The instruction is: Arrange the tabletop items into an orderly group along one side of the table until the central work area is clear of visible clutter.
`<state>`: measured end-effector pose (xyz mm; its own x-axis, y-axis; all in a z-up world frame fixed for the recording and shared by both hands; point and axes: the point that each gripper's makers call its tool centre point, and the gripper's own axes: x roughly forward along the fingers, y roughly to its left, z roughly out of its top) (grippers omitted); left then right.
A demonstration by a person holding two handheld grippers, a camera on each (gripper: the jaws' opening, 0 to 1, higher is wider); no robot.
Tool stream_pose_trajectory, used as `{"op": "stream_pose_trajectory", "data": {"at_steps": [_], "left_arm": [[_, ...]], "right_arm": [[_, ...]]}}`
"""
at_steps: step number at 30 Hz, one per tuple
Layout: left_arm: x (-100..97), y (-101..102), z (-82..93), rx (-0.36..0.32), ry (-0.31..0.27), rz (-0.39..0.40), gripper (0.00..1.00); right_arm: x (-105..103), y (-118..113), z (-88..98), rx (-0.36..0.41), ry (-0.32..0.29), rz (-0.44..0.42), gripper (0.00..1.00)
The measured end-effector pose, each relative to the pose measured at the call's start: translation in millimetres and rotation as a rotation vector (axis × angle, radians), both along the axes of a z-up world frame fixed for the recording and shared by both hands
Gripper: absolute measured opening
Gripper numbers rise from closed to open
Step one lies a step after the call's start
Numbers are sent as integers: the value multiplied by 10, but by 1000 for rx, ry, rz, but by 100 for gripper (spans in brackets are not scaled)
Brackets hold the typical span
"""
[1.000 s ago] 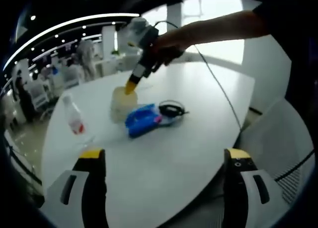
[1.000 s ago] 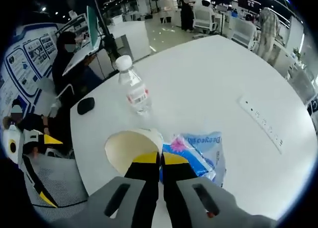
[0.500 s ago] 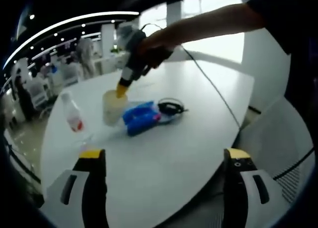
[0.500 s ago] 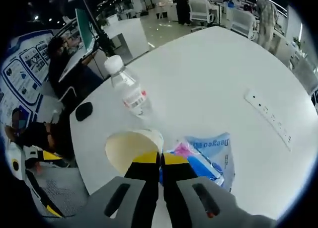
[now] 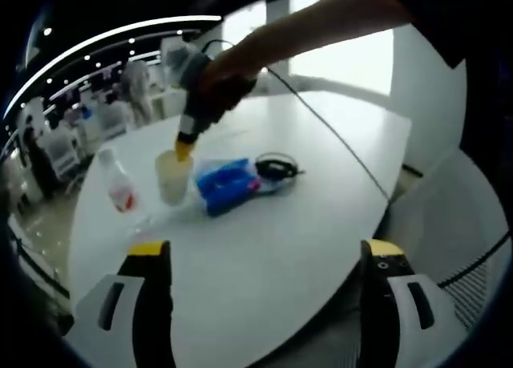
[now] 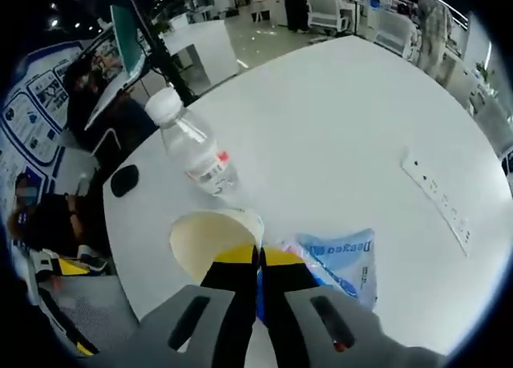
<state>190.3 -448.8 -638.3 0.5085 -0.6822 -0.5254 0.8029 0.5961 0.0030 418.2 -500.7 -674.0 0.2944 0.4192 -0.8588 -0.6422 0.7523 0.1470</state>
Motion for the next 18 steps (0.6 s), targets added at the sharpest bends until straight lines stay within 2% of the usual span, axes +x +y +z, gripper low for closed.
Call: {"op": "stream_pose_trajectory", "data": {"at_steps": [8, 18], "left_arm": [[39, 55, -30, 7, 18, 37, 93], [19, 69, -56, 35, 9, 38, 91]], "right_arm": [[99, -18, -206, -18, 51, -65, 0], [86, 53, -311, -3, 83, -108, 0]]}}
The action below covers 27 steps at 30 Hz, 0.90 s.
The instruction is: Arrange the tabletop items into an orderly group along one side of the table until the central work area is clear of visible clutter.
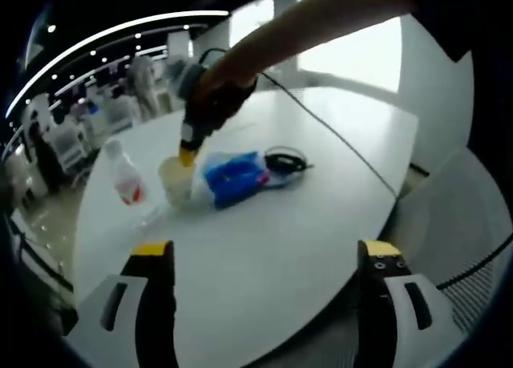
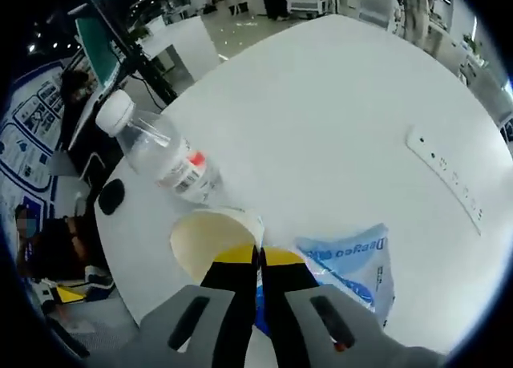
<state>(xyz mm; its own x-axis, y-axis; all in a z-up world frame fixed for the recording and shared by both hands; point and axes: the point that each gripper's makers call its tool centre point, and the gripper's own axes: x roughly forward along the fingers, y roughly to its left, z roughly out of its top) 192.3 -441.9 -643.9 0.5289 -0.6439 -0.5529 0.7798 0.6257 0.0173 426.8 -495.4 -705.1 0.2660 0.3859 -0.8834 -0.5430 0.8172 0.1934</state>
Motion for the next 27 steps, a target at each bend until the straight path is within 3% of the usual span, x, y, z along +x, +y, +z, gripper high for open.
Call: {"op": "stream_pose_trajectory", "data": {"at_steps": [11, 27], "left_arm": [[-16, 20, -44, 33, -5, -4, 89], [21, 59, -26, 24, -6, 15, 88]], "right_arm": [[120, 110, 9, 31, -22, -49, 0], [261, 227, -7, 37, -39, -77, 1]]}}
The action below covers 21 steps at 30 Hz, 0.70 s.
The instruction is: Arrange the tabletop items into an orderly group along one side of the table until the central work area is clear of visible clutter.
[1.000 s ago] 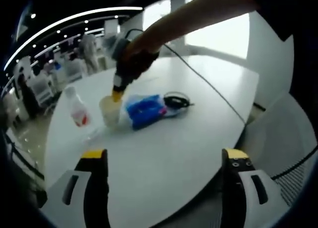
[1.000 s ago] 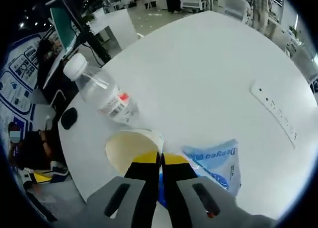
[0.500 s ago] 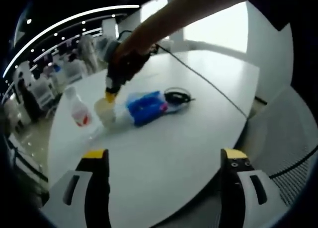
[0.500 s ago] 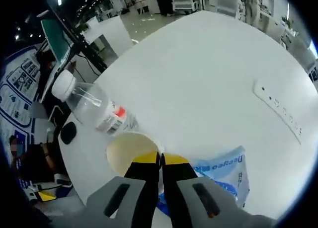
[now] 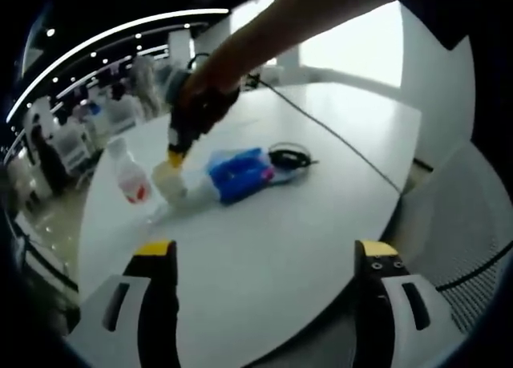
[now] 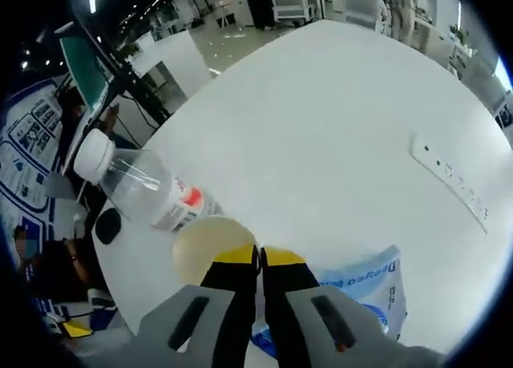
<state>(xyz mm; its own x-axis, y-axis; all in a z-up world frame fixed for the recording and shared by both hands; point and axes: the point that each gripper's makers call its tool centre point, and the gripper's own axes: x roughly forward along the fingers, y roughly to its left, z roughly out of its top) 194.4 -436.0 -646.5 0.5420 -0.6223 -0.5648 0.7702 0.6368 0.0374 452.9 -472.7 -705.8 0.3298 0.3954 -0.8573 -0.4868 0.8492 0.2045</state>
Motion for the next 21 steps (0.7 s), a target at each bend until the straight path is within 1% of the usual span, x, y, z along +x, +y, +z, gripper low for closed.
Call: {"op": "stream_pose_trajectory", "data": {"at_steps": [7, 9, 11, 13, 17, 21], "left_arm": [[7, 11, 1, 3, -3, 0, 87], [9, 13, 4, 0, -1, 2, 87], [22, 22, 17, -7, -2, 10, 87], [27, 25, 24, -11, -2, 14, 87], [30, 23, 29, -9, -6, 15, 87], [26, 15, 27, -3, -11, 9, 88]], "right_arm": [[21, 16, 0, -9, -13, 9, 3], [48, 8, 14, -13, -30, 7, 6], [95, -11, 63, -9, -57, -4, 10], [116, -29, 103, 0, -69, -9, 14], [132, -89, 194, 8, -95, -3, 15], [109, -149, 247, 11, -105, 1, 19]]}}
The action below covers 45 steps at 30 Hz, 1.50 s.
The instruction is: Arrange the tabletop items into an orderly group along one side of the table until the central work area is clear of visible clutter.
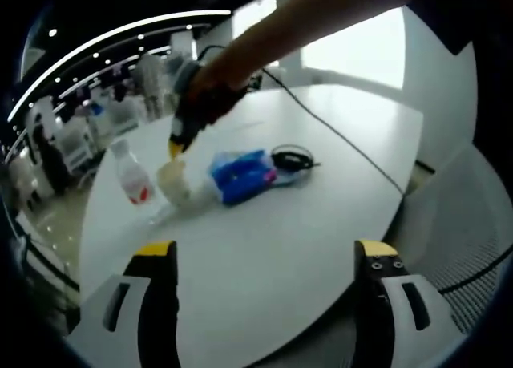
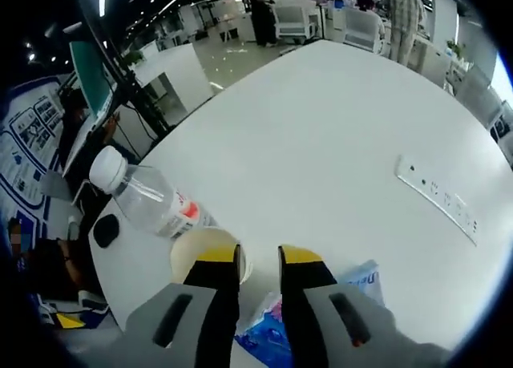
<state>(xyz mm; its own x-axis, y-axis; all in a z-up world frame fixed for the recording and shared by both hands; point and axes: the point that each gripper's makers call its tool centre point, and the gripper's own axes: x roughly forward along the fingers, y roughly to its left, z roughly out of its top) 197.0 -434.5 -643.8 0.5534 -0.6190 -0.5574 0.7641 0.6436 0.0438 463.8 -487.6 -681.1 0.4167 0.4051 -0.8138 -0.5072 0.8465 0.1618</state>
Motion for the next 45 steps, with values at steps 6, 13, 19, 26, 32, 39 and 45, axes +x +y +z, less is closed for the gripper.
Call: {"op": "stream_pose_trajectory", "data": {"at_steps": [6, 13, 19, 26, 32, 39, 45], "left_arm": [[17, 13, 15, 2, -10, 9, 88], [26, 15, 34, -4, -15, 14, 88], [18, 9, 27, 0, -8, 13, 89], [23, -4, 33, -8, -3, 14, 90], [28, 7, 26, -6, 5, 24, 93], [28, 14, 32, -11, 6, 26, 94], [17, 23, 15, -1, 9, 23, 94]], "right_arm": [[-74, -122, 79, 1, -20, 24, 24], [-160, -291, 129, -27, -58, 80, 35], [-260, -434, 102, -65, -89, 157, 43], [-313, -589, 24, -118, -122, 239, 50], [-344, -700, -88, -171, -140, 299, 55], [-454, -798, -269, -268, -150, 419, 57], [-520, -791, -361, -309, -164, 495, 57]]}}
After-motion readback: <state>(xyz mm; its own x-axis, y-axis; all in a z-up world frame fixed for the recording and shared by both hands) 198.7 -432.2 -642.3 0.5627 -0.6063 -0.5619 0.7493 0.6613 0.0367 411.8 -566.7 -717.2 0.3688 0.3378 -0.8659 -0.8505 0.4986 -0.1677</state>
